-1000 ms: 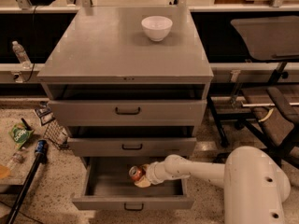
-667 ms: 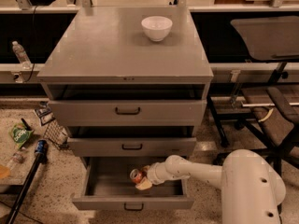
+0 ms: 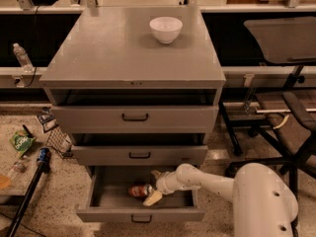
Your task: Place coke can into bottom drawer
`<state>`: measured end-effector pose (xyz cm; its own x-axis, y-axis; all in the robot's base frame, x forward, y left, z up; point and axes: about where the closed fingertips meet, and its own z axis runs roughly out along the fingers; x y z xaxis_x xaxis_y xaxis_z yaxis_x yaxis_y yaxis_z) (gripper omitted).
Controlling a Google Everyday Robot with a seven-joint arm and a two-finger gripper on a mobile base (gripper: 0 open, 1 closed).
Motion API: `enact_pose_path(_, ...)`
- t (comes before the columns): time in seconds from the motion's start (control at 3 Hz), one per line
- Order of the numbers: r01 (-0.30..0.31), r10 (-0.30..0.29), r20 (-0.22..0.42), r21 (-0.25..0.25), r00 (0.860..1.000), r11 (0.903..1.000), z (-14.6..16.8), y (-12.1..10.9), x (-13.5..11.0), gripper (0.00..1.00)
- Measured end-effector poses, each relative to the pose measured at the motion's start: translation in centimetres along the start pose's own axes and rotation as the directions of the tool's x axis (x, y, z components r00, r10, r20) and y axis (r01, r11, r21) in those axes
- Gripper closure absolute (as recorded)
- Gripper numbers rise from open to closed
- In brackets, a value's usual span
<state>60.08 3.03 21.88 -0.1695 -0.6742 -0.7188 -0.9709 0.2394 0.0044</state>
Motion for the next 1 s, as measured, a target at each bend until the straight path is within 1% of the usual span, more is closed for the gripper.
enact_pose_path(0.33, -0.032, 0.032, 0.040, 0.010, 0.999, 0.9994, -0.9, -0.4, 0.1, 0.39)
enact_pose_path(0.67, -0.104, 0.098, 0.165, 0.028, 0.981, 0.9941, -6.7, 1.7, -0.7, 0.70)
enact_pose_path(1.0, -0.163, 0.148, 0.185, 0.072, 0.972, 0.9839, -14.1, 3.7, -0.7, 0.92)
